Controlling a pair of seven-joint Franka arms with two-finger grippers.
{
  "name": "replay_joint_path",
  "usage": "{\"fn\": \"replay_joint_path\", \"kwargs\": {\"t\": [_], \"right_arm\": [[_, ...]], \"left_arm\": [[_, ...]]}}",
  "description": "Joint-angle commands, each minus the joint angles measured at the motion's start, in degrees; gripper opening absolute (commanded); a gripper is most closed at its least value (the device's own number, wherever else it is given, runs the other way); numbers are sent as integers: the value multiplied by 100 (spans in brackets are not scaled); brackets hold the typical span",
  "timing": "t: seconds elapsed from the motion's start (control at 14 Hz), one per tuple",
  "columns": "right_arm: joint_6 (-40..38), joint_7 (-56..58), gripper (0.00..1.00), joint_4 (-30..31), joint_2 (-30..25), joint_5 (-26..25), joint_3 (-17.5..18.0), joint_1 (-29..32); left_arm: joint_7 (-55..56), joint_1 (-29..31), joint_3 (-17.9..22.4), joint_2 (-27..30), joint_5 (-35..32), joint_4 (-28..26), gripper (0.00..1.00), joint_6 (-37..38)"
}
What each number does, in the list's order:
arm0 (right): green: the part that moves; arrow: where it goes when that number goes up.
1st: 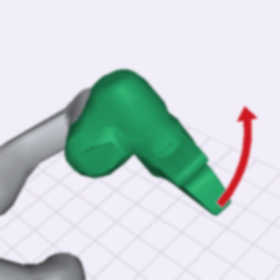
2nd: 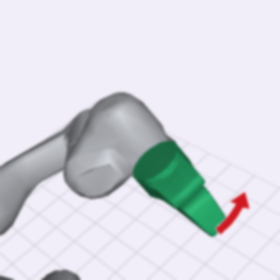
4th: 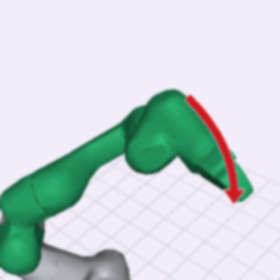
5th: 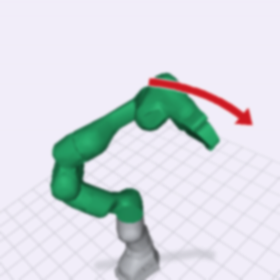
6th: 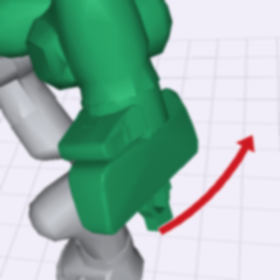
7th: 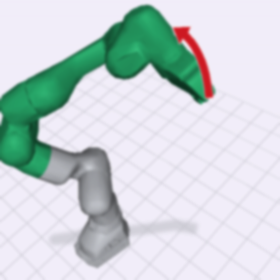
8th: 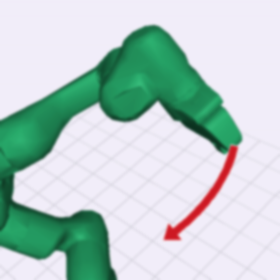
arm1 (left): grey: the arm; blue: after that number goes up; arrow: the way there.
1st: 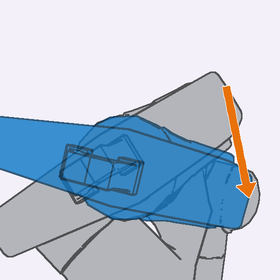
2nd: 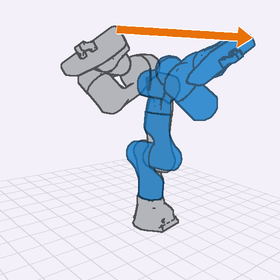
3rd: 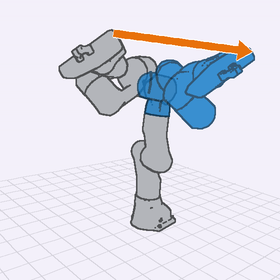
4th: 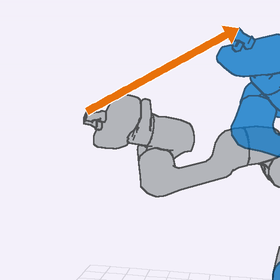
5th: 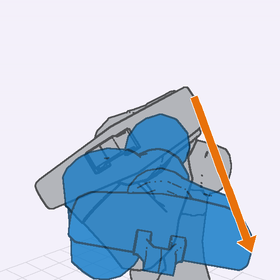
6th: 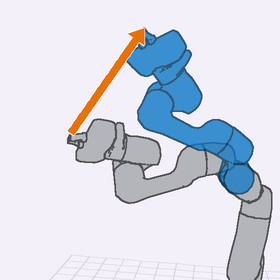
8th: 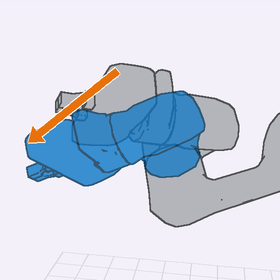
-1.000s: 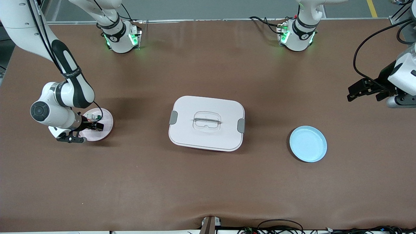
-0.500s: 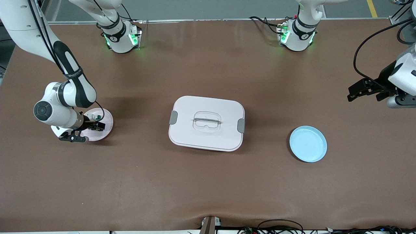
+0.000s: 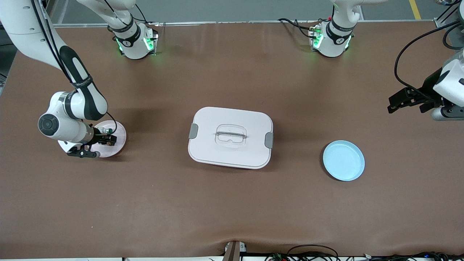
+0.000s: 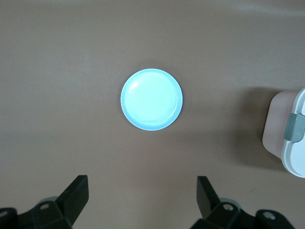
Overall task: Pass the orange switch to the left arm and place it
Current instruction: 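Lower the right gripper and close it on the black-orange switch, then lift the switch with the right gripper while the left gripper reaches over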
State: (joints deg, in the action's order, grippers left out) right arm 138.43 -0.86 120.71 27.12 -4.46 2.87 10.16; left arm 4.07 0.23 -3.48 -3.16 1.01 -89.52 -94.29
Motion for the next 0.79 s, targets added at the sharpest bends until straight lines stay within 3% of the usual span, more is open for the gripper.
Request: {"fn": "replay_joint_path", "kwargs": {"t": [0.0, 0.29, 0.43, 0.71], "right_arm": [[-132, -72, 0, -74, -58, -46, 109, 153], [-1472, -98, 0, -819, -120, 216, 135, 153], [-2133, -238, 0, -1198, -155, 699, 135, 126], [-2723, -696, 0, -1498, -190, 1103, 188, -5]], "left_arm": [[15, 30, -4, -18, 75, 66, 100, 96], [6, 30, -12, -10, 101, 84, 100, 95], [-11, 30, -12, 8, 338, 93, 100, 95], [-11, 39, -4, 52, 1171, 311, 100, 104]]}}
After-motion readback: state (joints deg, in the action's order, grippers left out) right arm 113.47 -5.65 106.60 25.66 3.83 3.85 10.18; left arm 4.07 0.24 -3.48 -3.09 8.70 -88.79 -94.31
